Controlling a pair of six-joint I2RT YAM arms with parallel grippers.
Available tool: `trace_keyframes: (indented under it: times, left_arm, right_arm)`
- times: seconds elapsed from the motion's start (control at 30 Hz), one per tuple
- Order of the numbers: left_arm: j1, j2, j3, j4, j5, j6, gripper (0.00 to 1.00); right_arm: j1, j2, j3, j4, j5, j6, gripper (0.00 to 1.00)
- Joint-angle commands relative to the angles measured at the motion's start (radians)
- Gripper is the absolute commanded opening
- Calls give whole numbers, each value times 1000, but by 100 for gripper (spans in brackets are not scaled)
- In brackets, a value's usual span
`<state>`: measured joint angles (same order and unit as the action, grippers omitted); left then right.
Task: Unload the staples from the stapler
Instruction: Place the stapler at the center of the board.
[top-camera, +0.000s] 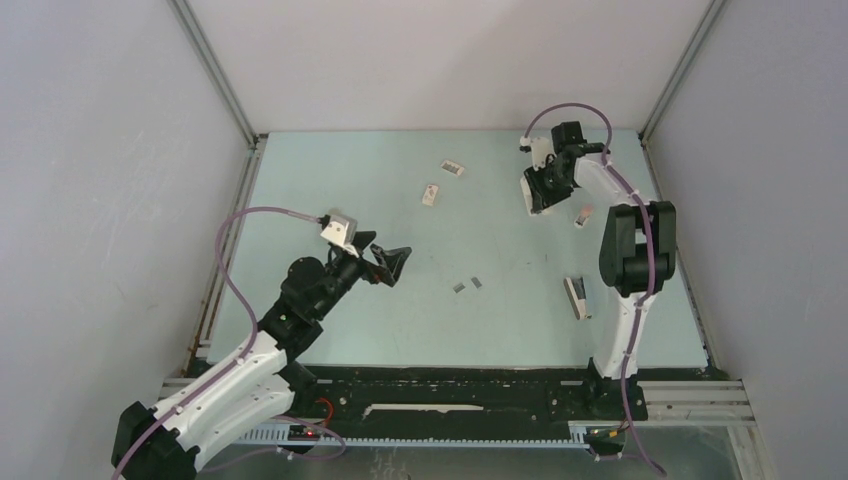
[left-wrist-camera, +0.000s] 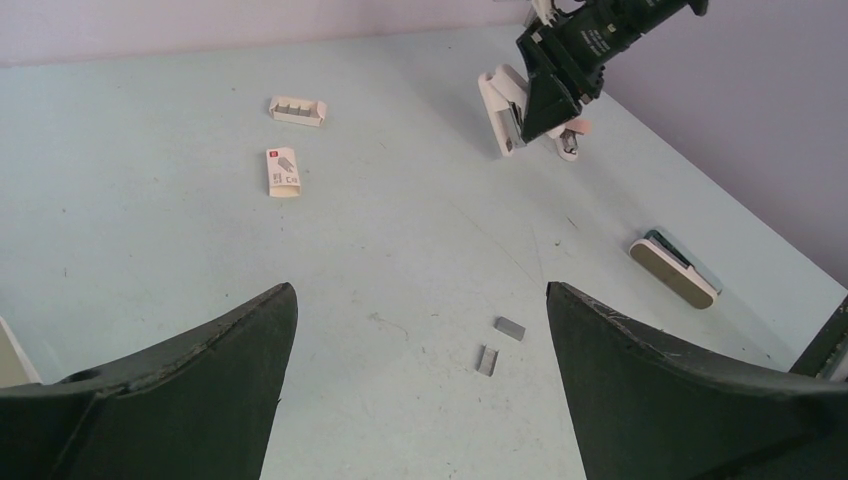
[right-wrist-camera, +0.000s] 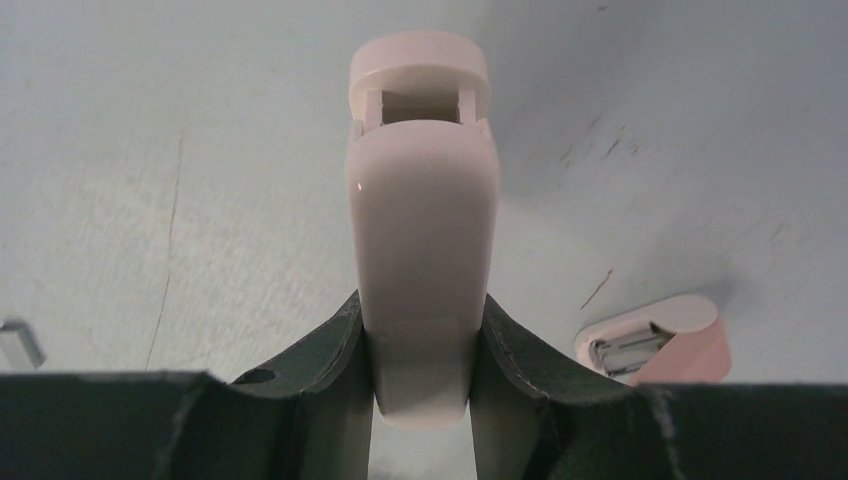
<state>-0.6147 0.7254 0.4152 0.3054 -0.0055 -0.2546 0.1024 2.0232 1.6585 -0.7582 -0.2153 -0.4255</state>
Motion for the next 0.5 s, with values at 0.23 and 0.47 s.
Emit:
trace_keyframes:
  times: [0.23, 0.47]
  left_arm:
    - [4, 25, -10, 66, -2, -21, 100]
    - [4, 43, 1, 79, -2, -26, 100]
  right_arm:
    - [11, 185, 239, -65, 47, 47, 7]
    - [12, 280, 365, -103, 31, 62, 14]
